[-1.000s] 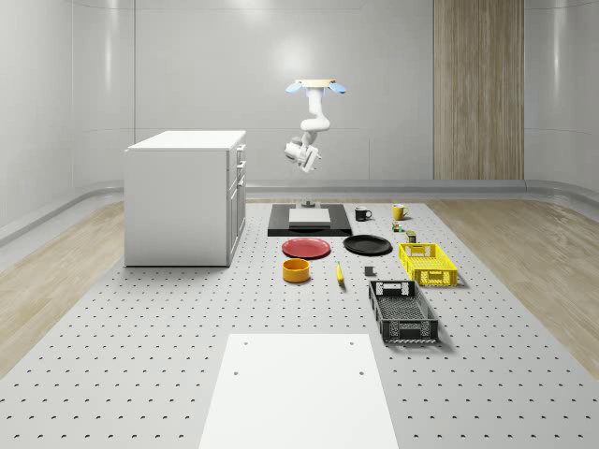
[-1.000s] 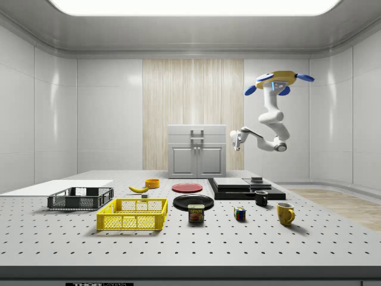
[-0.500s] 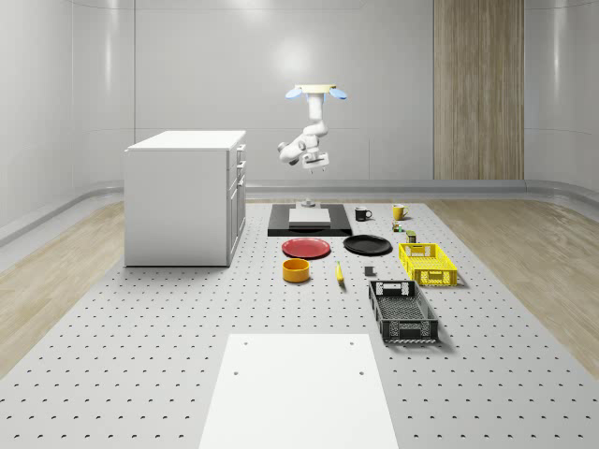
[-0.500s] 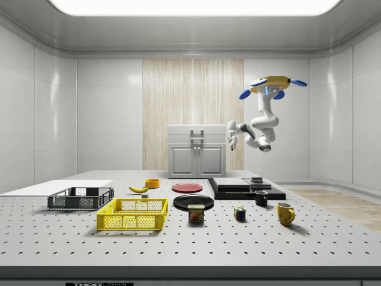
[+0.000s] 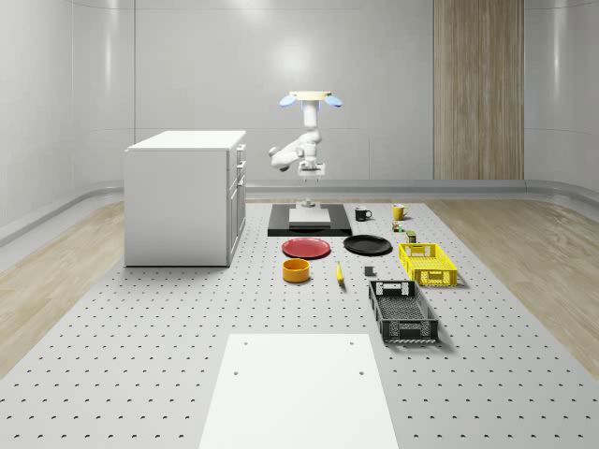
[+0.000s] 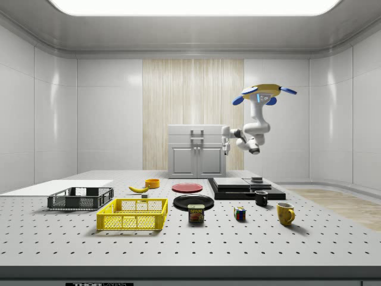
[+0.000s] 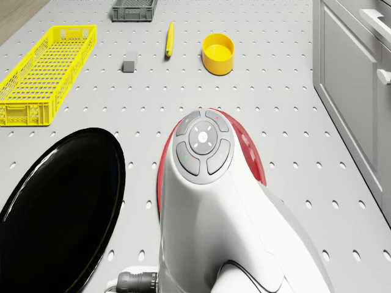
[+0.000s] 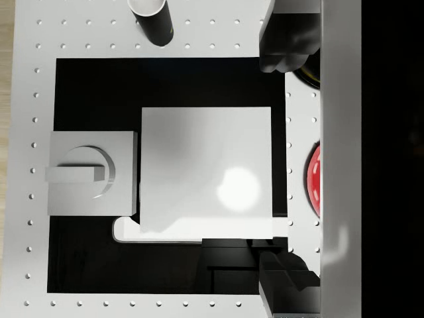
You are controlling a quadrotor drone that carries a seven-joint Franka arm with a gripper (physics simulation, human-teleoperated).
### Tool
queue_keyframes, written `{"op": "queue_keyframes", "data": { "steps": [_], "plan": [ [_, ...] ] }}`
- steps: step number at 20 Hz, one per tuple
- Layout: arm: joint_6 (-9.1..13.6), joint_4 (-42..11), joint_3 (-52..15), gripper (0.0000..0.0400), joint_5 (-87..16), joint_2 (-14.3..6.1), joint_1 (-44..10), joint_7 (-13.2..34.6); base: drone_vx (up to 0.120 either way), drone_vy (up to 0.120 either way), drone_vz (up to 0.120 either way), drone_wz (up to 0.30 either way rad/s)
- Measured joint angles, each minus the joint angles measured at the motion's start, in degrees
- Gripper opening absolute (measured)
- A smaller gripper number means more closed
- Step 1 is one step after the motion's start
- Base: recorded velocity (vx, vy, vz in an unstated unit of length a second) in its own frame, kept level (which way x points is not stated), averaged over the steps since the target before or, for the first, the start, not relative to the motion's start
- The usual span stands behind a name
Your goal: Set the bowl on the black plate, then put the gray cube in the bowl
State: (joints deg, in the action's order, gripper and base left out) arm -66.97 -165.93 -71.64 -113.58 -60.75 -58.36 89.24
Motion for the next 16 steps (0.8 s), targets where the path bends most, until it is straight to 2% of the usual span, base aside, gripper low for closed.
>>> {"op": "queue_keyframes", "data": {
  "steps": [13, 16],
  "plan": [
    [-2.8, 0.2, -1.9, 0.04, 1.7, -4.2, -2.6, 2.2, 0.12, 0.0, 0.0, 0.0],
    [-3.6, 0.3, -2.2, 0.04, 2.1, -5.1, -3.0, 2.5, 0.12, 0.0, -0.093, 0.0]
  ]
}}
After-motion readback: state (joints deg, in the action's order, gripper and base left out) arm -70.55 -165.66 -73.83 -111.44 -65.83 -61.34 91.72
